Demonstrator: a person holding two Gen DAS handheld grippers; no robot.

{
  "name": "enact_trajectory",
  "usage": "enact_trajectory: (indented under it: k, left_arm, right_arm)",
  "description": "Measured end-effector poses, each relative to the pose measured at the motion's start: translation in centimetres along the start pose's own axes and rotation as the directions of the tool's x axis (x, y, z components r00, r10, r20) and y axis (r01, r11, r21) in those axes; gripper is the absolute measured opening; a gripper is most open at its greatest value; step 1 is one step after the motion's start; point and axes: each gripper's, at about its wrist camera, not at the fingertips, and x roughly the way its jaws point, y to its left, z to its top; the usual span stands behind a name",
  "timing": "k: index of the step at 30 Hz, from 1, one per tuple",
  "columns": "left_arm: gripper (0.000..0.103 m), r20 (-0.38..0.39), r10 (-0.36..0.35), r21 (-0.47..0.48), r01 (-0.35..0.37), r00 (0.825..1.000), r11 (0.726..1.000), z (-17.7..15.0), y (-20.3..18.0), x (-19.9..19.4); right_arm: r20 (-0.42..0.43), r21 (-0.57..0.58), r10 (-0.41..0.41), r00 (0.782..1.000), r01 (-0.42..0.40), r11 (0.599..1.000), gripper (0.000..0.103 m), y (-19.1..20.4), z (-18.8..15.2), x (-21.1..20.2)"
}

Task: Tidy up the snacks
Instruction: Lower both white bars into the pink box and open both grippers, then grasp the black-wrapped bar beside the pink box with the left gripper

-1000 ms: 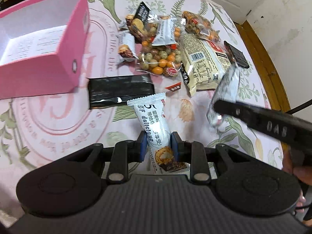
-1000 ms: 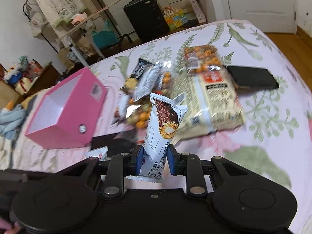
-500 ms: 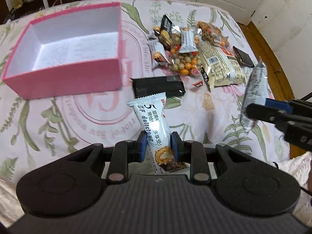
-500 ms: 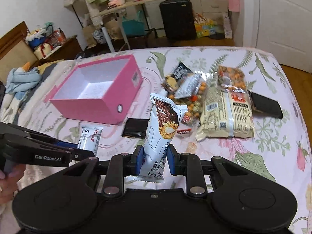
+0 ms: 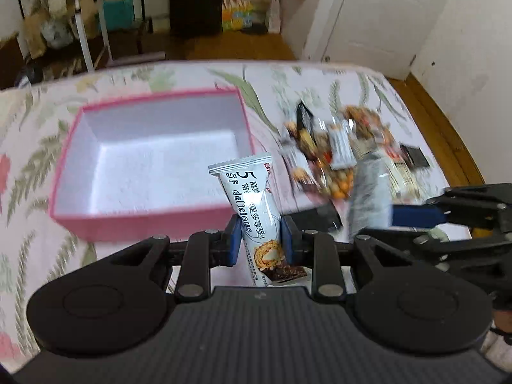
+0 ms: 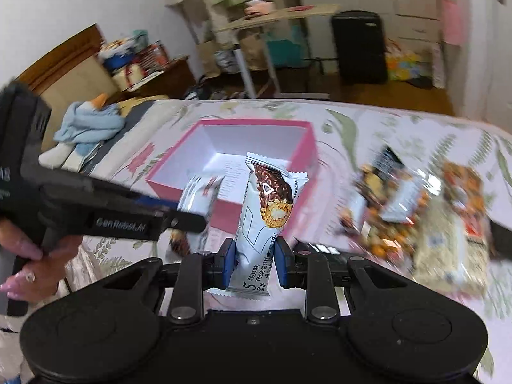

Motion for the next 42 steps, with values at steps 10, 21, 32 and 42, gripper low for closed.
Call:
enact_trajectory:
  k: [10, 21, 32, 42]
  left_arm:
    - [0.026, 0.048, -0.070, -0.098, 0.074, 0.996, 0.992, 6.6, 6.9, 6.1]
    - [0.025, -0.016, -0.054, -0.163, 0.050, 0.998, 0.985, 6.8, 12.0, 17.6]
    - [0.045, 0.008, -0.077, -0.259, 0.077, 0.997, 0.963, 6.3, 13.3, 18.7]
    - [0.054, 0.064, -0.024, -0.086, 0.030, 0.998, 0.996, 5.9, 8.3, 9.9]
  right_arm:
    - [-0.006, -0.129, -0.017, 1.000, 0.016, 0.991, 0.030, -0.7, 6.8, 10.7]
    - [-0.177, -0.297, -0.116, 0.977, 0.059, 0.953, 0.030, -1.0, 9.6, 21.8]
    - [-0.120, -0.420, -0.214, 0.969, 0.145, 0.896, 0.055, 0.3, 8.5, 22.5]
    - [0.109, -0.099, -0.063, 0.992, 0.074, 0.992, 0.059, -1.9, 6.0, 8.4]
